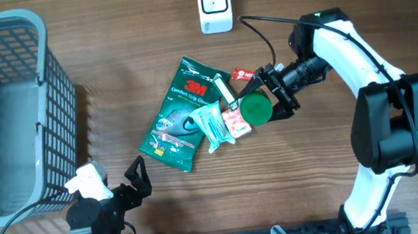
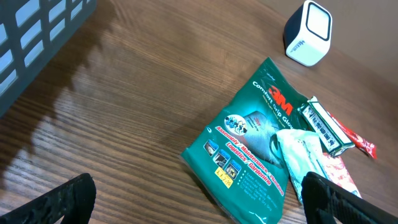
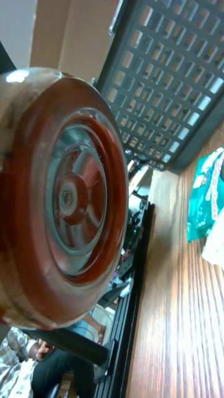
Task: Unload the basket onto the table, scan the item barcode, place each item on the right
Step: 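Carry the jar with the right gripper up to the scanner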
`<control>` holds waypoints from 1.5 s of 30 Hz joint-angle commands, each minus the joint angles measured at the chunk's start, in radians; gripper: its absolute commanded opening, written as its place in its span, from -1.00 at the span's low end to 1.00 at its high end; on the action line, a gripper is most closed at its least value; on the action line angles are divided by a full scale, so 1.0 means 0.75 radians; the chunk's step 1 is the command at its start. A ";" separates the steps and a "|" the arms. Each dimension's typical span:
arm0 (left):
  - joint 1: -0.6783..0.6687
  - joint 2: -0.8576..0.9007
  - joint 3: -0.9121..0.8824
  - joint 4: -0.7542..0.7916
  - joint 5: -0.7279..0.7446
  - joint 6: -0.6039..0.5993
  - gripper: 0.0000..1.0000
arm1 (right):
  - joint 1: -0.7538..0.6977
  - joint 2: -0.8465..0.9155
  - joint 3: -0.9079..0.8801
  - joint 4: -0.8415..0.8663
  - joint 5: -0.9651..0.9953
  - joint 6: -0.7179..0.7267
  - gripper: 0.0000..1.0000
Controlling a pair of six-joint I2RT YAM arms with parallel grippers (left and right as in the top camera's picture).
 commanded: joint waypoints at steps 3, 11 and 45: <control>-0.007 -0.009 -0.006 0.003 0.015 -0.012 1.00 | 0.007 0.012 0.007 0.062 0.043 -0.007 -0.42; -0.007 -0.009 -0.006 0.003 0.015 -0.012 1.00 | 0.146 0.016 0.007 0.388 0.030 0.212 -0.04; -0.007 -0.009 -0.006 0.003 0.015 -0.012 1.00 | 0.189 0.016 0.021 1.805 0.609 -0.317 -0.14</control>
